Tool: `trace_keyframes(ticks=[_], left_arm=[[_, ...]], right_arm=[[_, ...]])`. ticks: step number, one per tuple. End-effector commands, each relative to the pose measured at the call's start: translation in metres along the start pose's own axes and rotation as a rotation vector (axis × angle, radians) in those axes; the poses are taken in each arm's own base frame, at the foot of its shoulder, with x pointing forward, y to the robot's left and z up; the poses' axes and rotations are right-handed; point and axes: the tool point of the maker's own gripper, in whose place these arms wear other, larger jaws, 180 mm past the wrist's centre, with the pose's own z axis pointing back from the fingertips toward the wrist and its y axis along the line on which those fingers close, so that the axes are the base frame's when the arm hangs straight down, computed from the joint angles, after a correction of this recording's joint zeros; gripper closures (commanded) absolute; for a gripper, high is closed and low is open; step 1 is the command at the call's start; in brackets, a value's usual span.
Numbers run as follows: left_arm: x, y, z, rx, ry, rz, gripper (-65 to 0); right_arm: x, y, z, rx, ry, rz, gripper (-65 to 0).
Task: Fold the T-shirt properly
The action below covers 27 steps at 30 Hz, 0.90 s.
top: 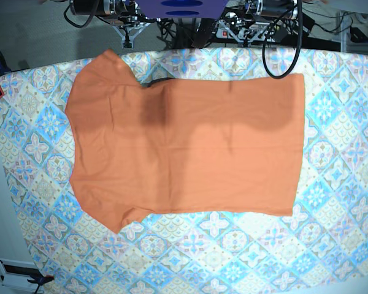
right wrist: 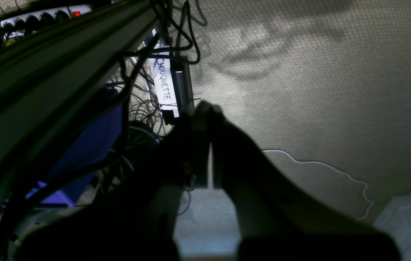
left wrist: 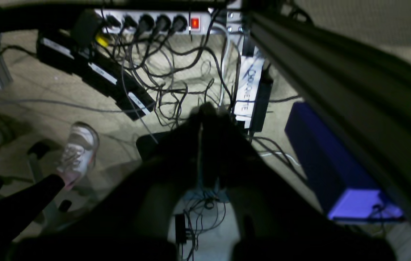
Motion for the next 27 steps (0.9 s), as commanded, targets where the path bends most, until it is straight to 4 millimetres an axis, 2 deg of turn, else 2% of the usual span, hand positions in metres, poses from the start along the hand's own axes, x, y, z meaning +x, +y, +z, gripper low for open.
trace_keyframes(ticks=[1,3,6,8,18,27], left_arm=[[0.0,0.001,0.0,0.001,-0.002,-0.007,0.0],[0.003,0.005,0.0,0.007,-0.005,-0.009,0.0],[0.006,0.025,0.0,0.037,-0.012,-0.009,0.0],[0.007,0.027,0.0,0.04,-0.017,-0.009,0.0],[0.011,0.021,0.0,0.031,-0.023,-0.009,0.0],[0.005,0.013,0.0,0.019,-0.012,-0.011,0.0]], right_arm=[[0.003,-0.001,0.0,0.001,-0.007,-0.001,0.0],[0.003,-0.003,0.0,-0.002,-0.007,-0.001,0.0],[0.003,-0.003,0.0,-0.002,-0.007,-0.001,0.0],[0.004,-0.004,0.0,-0.004,-0.008,-0.001,0.0],[0.004,-0.004,0.0,-0.004,-0.008,0.0,0.0],[0.0,-0.005,0.0,-0.005,0.001,0.0,0.0]])
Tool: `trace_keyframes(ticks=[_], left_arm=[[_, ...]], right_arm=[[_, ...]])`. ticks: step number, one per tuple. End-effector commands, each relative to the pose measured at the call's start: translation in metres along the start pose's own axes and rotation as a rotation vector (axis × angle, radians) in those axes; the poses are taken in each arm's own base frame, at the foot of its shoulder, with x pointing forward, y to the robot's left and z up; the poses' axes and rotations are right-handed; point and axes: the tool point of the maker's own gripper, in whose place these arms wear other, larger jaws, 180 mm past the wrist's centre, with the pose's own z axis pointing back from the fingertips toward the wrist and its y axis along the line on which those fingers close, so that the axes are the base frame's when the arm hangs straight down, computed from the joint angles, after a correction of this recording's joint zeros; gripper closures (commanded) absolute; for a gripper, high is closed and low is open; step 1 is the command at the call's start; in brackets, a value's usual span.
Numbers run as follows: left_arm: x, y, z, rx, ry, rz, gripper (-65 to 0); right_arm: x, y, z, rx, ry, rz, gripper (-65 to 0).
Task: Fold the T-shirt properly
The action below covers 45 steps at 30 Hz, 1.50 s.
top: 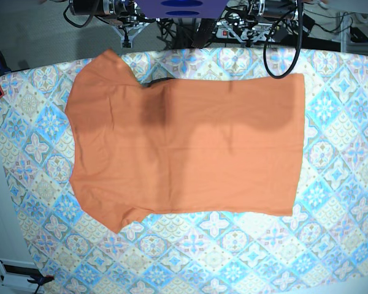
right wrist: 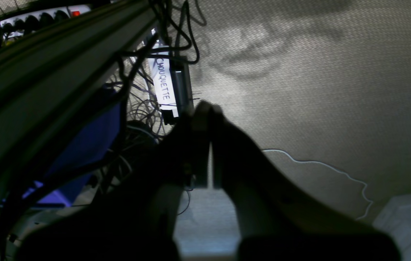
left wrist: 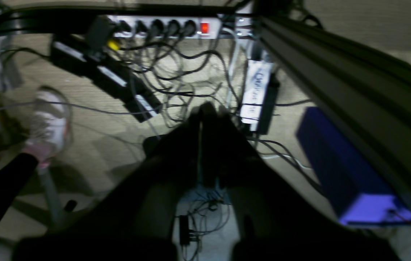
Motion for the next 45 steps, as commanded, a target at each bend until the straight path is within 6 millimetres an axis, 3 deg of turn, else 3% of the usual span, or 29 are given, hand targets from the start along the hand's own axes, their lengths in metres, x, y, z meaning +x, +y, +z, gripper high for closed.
trace_keyframes(ticks=[1,18,25,27,35,40,45], left_arm=[[0.0,0.004,0.0,0.009,-0.001,-0.006,0.0],[-0.001,0.008,0.0,0.015,-0.002,-0.007,0.0],[-0.031,0.023,0.003,0.037,0.039,-0.012,0.0],[-0.037,0.024,0.004,0.038,0.048,-0.013,0.0],[-0.063,0.054,0.009,0.083,0.078,-0.018,0.0],[-0.069,0.071,0.019,0.103,-0.098,-0.044,0.0],[-0.085,0.078,0.027,0.115,-0.137,-0.046,0.0]], right_arm=[[-0.001,-0.002,0.0,-0.003,0.002,0.0,0.0],[-0.001,-0.031,0.001,-0.047,0.005,-0.001,0.0],[-0.018,-0.044,0.003,-0.067,0.029,-0.002,0.0],[-0.031,-0.045,0.004,-0.069,0.044,-0.001,0.0],[-0.051,-0.048,0.006,-0.074,0.073,-0.005,0.0],[-0.066,-0.052,0.009,-0.081,0.059,-0.007,0.0],[-0.083,-0.069,0.014,-0.122,0.027,-0.099,0.0]])
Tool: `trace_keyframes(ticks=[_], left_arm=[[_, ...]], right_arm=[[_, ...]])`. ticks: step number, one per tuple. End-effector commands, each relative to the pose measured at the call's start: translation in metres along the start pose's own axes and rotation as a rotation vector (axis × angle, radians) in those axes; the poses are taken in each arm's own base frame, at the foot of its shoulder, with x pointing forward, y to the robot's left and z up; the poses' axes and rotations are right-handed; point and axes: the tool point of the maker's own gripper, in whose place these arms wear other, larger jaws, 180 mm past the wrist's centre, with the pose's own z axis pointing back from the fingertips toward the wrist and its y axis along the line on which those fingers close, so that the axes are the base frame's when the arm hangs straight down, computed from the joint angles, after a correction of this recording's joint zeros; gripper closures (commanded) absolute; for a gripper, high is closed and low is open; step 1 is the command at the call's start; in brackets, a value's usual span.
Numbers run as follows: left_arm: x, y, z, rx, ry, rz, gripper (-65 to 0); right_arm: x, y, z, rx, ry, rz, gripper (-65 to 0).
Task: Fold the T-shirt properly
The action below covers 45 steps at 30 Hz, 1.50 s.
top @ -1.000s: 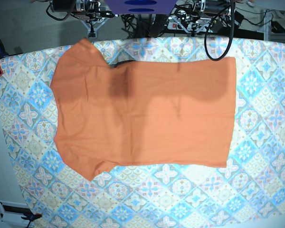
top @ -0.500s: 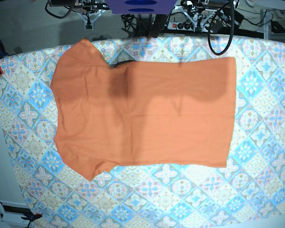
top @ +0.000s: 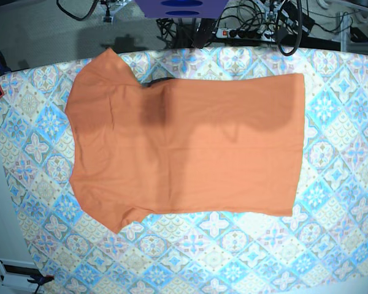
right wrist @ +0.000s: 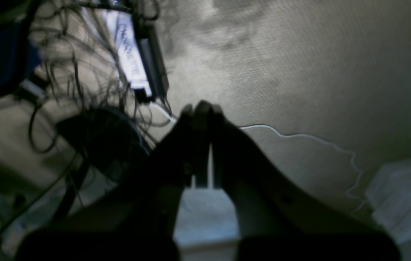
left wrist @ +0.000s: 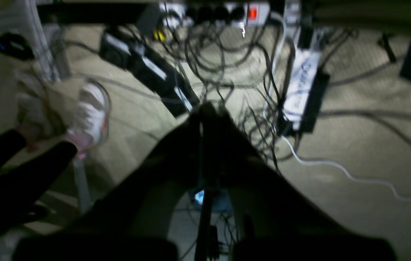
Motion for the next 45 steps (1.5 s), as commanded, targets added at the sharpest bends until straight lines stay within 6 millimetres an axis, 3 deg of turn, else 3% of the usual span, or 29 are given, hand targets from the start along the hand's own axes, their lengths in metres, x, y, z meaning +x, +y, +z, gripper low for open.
trace_keyframes(ticks=[1,4,12,18,22,29,33,39,42,45], left_arm=[[0.006,0.004,0.0,0.01,-0.031,0.002,0.0],[0.002,0.004,0.004,0.011,-0.059,0.002,0.0],[-0.002,0.004,0.021,0.007,-0.188,-0.007,0.0],[-0.002,0.004,0.045,0.004,-0.349,-0.013,0.0],[-0.002,0.015,0.06,0.052,-0.431,0.03,0.0],[0.005,0.029,0.086,0.116,-0.587,0.066,0.0],[0.005,0.033,0.101,0.14,-0.654,0.072,0.0],[0.006,0.037,0.102,0.169,-0.661,0.097,0.0],[0.017,0.041,0.102,0.179,-0.698,0.103,0.0],[0.051,0.047,0.105,0.204,-0.818,0.143,0.0]], right_arm=[[-0.008,-0.013,0.002,-0.023,0.002,-0.014,0.0],[-0.007,-0.032,0.004,-0.056,-0.046,-0.04,0.0],[-0.022,-0.049,0.019,-0.094,-0.194,-0.057,0.0],[-0.03,-0.072,0.044,-0.17,-0.381,-0.116,0.0],[-0.033,-0.083,0.069,-0.205,-0.534,-0.099,0.0],[-0.034,-0.089,0.116,-0.229,-0.775,-0.044,0.0],[-0.034,-0.091,0.124,-0.234,-0.812,-0.036,0.0],[-0.04,-0.093,0.129,-0.237,-0.815,-0.028,0.0],[-0.039,-0.093,0.129,-0.237,-0.818,-0.027,0.0],[-0.027,-0.096,0.132,-0.241,-0.867,-0.017,0.0]])
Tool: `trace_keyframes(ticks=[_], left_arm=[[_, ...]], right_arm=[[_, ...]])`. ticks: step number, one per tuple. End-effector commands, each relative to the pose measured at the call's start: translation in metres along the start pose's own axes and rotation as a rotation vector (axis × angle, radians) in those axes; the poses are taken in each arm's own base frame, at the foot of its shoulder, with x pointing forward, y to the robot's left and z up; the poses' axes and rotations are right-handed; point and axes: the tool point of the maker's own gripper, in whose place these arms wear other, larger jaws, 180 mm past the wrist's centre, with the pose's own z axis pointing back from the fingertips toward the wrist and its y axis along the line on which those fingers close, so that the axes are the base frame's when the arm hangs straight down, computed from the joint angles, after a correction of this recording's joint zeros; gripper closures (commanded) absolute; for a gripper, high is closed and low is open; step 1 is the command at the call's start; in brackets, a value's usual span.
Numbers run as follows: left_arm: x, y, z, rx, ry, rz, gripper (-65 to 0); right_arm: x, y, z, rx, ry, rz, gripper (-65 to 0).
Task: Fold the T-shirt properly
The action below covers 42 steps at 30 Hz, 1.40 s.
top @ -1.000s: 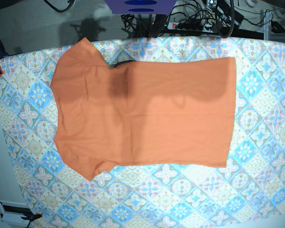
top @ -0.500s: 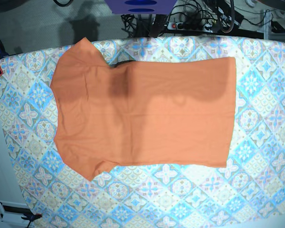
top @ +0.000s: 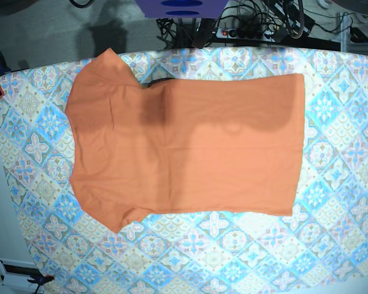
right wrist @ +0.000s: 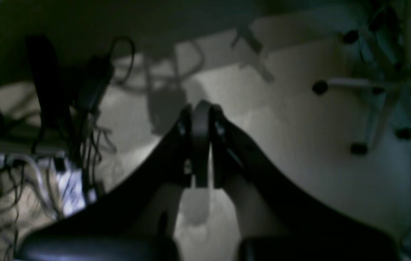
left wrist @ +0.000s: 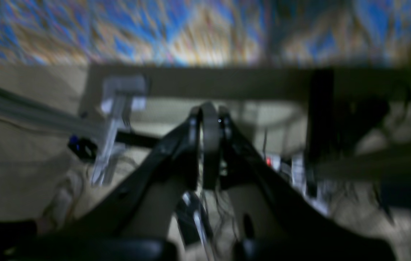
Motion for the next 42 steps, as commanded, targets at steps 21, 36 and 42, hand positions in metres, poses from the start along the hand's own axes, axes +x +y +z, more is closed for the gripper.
trace_keyframes(ticks=[21,36,42], left_arm=[[0.136,-0.007,0.034,-0.064,-0.467,0.129,0.0],[0.219,-0.005,0.017,-0.127,-0.343,0.144,0.0],[0.235,-0.013,0.0,-0.159,-0.239,0.114,0.0]], right_arm=[[0.129,-0.031,0.035,-0.189,-0.494,0.016,0.0],[0.206,-0.028,0.038,-0.097,-0.606,0.144,0.0],[0.212,-0.032,0.025,-0.109,-0.559,0.143,0.0]])
